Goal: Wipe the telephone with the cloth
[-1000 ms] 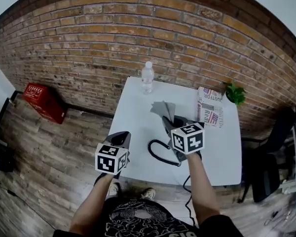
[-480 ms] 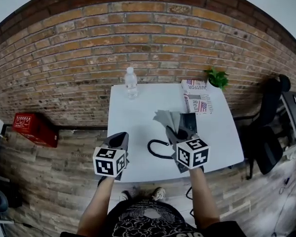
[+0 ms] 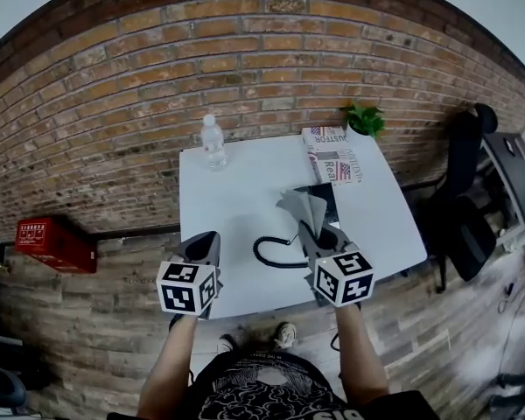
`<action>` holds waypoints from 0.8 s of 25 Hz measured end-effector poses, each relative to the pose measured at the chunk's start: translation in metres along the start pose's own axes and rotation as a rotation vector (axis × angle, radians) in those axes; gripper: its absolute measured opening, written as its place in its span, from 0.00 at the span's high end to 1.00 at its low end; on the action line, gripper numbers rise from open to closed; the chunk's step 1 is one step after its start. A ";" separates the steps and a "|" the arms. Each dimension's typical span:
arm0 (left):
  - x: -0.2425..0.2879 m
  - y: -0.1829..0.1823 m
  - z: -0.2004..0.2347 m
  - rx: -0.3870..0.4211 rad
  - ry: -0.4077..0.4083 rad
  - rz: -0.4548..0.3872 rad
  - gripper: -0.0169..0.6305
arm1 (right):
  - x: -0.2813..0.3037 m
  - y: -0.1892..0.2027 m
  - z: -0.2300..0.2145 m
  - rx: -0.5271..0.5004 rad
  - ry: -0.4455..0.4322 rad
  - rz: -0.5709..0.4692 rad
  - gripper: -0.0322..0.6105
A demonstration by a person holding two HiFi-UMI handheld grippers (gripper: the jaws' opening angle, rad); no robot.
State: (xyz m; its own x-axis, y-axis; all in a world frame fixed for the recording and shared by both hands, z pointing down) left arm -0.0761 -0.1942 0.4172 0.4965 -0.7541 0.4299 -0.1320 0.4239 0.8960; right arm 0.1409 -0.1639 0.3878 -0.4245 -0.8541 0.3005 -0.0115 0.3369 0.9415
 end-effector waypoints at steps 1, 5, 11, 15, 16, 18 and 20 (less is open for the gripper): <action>0.000 -0.001 -0.001 -0.002 0.003 -0.004 0.96 | -0.002 0.000 0.000 -0.004 0.005 0.000 0.93; 0.000 0.002 -0.005 -0.007 0.014 -0.008 0.96 | -0.007 -0.002 0.000 -0.023 0.015 0.000 0.93; 0.001 0.003 -0.009 -0.009 0.014 -0.009 0.96 | -0.008 -0.003 -0.003 -0.026 0.015 -0.008 0.93; -0.002 0.005 -0.003 -0.010 -0.003 -0.005 0.96 | -0.005 -0.004 -0.002 -0.028 0.019 -0.009 0.93; -0.002 0.006 -0.002 -0.013 -0.005 -0.005 0.96 | -0.005 -0.004 -0.002 -0.029 0.018 -0.009 0.93; -0.002 0.007 -0.001 -0.016 -0.007 -0.004 0.96 | -0.004 -0.002 -0.001 -0.031 0.013 -0.005 0.93; -0.003 0.009 0.000 -0.018 -0.008 -0.003 0.96 | -0.003 0.000 0.001 -0.030 0.007 -0.001 0.93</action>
State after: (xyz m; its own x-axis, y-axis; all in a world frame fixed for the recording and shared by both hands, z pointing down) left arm -0.0784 -0.1884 0.4240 0.4901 -0.7593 0.4282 -0.1155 0.4303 0.8953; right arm 0.1416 -0.1608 0.3863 -0.4181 -0.8572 0.3005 0.0152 0.3242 0.9459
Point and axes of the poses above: the fingertips, and each gripper's own axes: x forward along the fingers, z to its left, y out of its underside, the point moved 4 cm from there along -x, backward along the fingers, and after that the axes turned 5 degrees about -y, right-handed, at the moved point
